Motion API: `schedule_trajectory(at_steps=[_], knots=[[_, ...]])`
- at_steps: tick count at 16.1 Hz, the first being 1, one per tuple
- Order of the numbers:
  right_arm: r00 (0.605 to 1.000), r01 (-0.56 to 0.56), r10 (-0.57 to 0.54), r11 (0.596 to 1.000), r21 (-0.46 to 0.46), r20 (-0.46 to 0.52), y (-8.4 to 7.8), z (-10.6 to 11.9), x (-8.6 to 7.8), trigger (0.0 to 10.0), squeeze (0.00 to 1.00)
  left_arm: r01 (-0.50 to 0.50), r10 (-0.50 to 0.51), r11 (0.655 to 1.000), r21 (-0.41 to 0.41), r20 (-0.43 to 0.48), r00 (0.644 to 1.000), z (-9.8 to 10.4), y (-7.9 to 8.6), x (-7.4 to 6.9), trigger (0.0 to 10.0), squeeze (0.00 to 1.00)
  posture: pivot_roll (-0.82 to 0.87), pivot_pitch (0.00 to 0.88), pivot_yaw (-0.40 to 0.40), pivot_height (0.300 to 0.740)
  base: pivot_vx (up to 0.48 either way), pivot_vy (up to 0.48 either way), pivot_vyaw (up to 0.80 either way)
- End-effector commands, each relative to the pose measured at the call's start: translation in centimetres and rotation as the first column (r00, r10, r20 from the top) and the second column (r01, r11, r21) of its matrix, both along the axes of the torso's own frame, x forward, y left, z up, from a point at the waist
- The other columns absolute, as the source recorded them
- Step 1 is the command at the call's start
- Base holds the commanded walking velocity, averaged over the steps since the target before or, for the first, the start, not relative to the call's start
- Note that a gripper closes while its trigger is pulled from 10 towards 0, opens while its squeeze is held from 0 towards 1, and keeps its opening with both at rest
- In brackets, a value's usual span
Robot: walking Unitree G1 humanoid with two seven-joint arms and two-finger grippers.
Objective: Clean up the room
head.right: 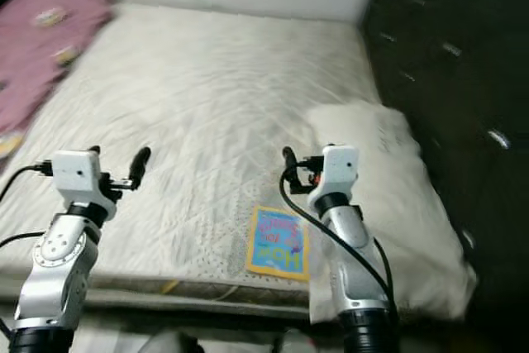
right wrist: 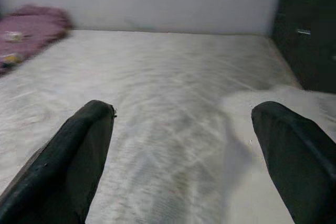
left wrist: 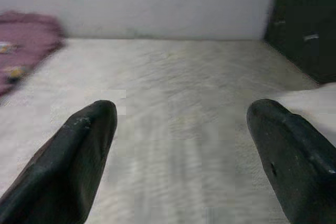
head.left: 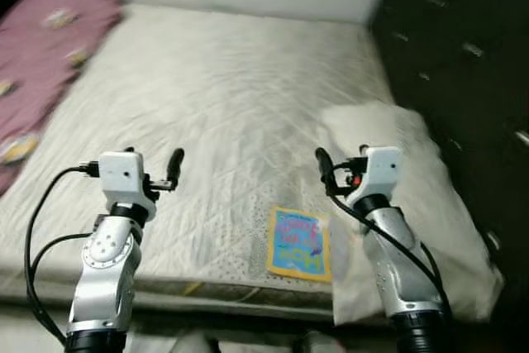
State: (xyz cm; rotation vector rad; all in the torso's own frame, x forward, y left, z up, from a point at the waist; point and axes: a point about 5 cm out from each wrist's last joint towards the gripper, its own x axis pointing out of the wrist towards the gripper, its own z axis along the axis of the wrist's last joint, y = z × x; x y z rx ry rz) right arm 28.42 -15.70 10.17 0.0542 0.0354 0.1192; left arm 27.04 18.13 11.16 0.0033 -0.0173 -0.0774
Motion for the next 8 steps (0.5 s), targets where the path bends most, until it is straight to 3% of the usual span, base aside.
schedule_trajectory(at_steps=[1, 8], knots=[[1.000, 0.028, -0.028, 1.000, -0.004, -0.006, -0.68, -0.04, 0.01, 10.0, 0.00, 0.027, -0.027, 1.000, -0.009, -0.018, 0.999, -0.37, -0.69, -0.09, 10.0, 0.00, -0.01, 0.045, -0.030, 0.740, 0.000, 0.480, 0.00], [1.000, 0.020, -0.020, 1.000, -0.010, -0.004, -0.54, -0.04, 0.05, 10.0, 0.00, 0.028, -0.028, 1.000, -0.010, -0.013, 1.000, -0.33, -0.77, -0.08, 10.0, 0.00, -0.01, 0.045, -0.031, 0.740, 0.000, 0.480, 0.00]])
